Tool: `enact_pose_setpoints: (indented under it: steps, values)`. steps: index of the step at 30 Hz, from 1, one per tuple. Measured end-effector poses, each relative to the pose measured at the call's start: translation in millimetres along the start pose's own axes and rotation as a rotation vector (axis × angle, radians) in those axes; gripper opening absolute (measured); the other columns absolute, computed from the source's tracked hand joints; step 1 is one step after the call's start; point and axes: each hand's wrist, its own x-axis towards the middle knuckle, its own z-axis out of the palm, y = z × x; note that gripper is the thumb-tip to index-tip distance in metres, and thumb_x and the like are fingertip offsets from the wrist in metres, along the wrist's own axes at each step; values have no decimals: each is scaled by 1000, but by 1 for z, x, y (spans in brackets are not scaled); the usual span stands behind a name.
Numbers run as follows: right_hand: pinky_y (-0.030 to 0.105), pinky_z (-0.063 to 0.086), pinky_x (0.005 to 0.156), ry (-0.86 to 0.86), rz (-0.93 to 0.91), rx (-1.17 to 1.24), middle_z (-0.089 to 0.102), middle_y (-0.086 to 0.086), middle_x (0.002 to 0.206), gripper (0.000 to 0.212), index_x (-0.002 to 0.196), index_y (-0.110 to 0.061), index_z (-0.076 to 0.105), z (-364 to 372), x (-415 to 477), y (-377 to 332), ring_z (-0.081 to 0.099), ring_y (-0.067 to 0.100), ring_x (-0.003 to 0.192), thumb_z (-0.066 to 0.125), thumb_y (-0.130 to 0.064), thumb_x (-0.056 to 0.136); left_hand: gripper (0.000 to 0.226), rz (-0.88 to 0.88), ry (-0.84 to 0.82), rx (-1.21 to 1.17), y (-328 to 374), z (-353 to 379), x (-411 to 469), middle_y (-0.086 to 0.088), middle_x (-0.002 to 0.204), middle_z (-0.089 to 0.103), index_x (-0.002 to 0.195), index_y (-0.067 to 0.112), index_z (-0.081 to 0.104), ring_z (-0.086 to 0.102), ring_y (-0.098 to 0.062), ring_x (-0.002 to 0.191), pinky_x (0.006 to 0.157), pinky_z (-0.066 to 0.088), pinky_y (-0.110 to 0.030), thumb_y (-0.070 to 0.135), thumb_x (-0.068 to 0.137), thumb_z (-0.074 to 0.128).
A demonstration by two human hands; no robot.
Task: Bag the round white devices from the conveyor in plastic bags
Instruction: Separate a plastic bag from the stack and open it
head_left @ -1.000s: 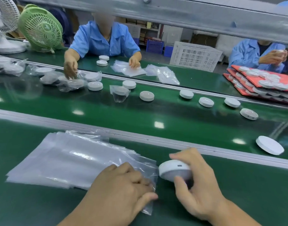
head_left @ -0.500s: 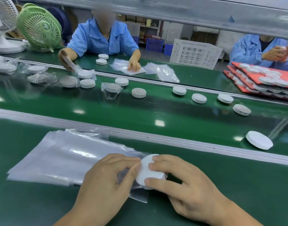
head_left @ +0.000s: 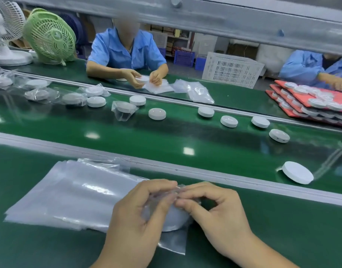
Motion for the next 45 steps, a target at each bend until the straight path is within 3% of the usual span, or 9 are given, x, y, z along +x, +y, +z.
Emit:
enact_pose_setpoints:
  steps: [3,6,9,13,21,24,27,33,45]
  values:
    - [15,50,80,86,28,-167,75,-21,87,18,83,-46,80,-18,49,13,68,6,92,85,-30,78,30,159,0,322,-9,-5,3,23,125,51,121,36,53,48,-2,123,101,33,-10,40,91,58]
    - [24,53,77,232,161,-175,75,-21,83,20,78,-37,79,-40,121,36,66,0,84,84,-19,83,17,290,-75,502,-19,-9,8,21,105,56,102,33,63,49,-6,107,92,40,-26,38,86,60]
    - [8,43,71,338,157,-451,72,-25,84,25,83,-36,75,-50,190,61,65,-4,82,73,-13,91,13,315,-320,663,-27,-8,6,25,87,63,84,41,72,59,-12,89,77,48,-30,48,82,61]
    - [27,55,84,-22,442,-871,71,-2,121,42,122,-27,73,-39,233,98,66,20,96,54,1,96,26,150,-552,749,-22,-6,5,26,77,61,76,51,75,62,-7,75,67,55,-31,59,80,50]
    - [31,44,92,-108,349,-832,67,-12,133,26,116,-46,68,-85,159,84,58,7,99,60,-56,93,36,108,-625,933,-7,-4,14,17,64,53,80,49,75,58,-12,71,72,53,-34,60,85,41]
    - [59,26,117,-102,505,-1298,37,-4,163,57,138,-54,50,-150,93,93,31,25,150,38,-81,88,44,91,-634,976,-5,3,17,14,89,48,109,39,68,45,-15,98,90,32,-38,59,97,31]
    - [58,32,113,-50,716,-1197,37,12,160,62,156,-45,29,-211,43,110,34,35,146,37,-67,98,42,171,-689,1004,-1,10,25,11,102,55,108,29,69,44,-19,103,86,32,-37,51,101,34]
    - [36,40,98,166,453,-1080,54,5,130,38,141,-16,57,-215,24,114,49,26,120,48,-30,106,41,143,-783,817,-12,9,21,23,122,54,124,42,63,42,-7,114,99,34,-21,57,102,31]
    - [39,50,75,-64,-629,-1103,73,2,118,39,121,-22,76,-68,-34,15,70,22,107,53,-2,97,27,56,-447,773,-25,9,36,31,89,64,83,37,70,54,4,88,64,52,-22,50,89,47]
